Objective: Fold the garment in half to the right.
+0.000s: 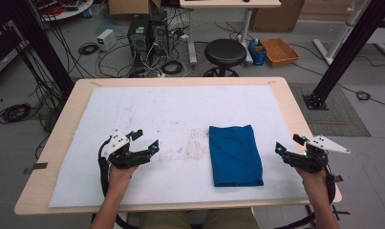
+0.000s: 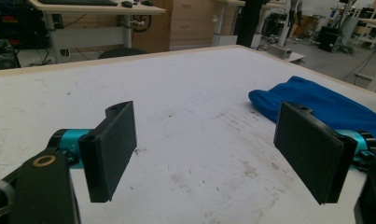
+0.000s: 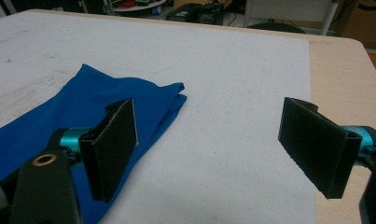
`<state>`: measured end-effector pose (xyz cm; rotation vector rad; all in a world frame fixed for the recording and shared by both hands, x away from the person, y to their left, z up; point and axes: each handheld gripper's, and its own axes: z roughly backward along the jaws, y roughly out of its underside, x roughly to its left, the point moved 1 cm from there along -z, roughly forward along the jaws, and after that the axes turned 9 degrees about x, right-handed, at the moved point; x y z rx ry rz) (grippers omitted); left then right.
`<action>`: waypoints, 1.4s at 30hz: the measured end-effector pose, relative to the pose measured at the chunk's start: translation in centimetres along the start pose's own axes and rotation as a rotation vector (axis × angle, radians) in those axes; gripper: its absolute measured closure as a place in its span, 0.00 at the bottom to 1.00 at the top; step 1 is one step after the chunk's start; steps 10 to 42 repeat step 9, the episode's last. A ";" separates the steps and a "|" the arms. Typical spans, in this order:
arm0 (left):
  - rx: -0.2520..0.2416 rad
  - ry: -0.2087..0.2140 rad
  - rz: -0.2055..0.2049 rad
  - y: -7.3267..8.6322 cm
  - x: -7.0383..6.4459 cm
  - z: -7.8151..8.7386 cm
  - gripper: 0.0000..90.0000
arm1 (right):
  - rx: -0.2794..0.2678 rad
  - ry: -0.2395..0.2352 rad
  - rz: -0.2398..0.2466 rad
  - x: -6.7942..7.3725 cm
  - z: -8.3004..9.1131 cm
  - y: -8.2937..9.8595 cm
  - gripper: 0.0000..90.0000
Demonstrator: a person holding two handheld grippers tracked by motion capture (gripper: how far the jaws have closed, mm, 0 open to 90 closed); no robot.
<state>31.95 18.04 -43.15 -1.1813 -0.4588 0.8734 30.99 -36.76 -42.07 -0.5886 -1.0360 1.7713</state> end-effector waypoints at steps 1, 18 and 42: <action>0.001 0.000 -0.002 0.0 0.0 0.0 0.23 | 0.000 -0.002 0.000 0.0 0.0 0.0 0.21; 0.009 0.002 -0.002 0.1 -0.1 -0.1 0.24 | 0.001 -0.003 0.012 0.2 0.0 0.0 0.21; 0.009 0.002 -0.002 0.1 -0.1 -0.1 0.24 | 0.001 -0.003 0.012 0.2 0.0 0.0 0.21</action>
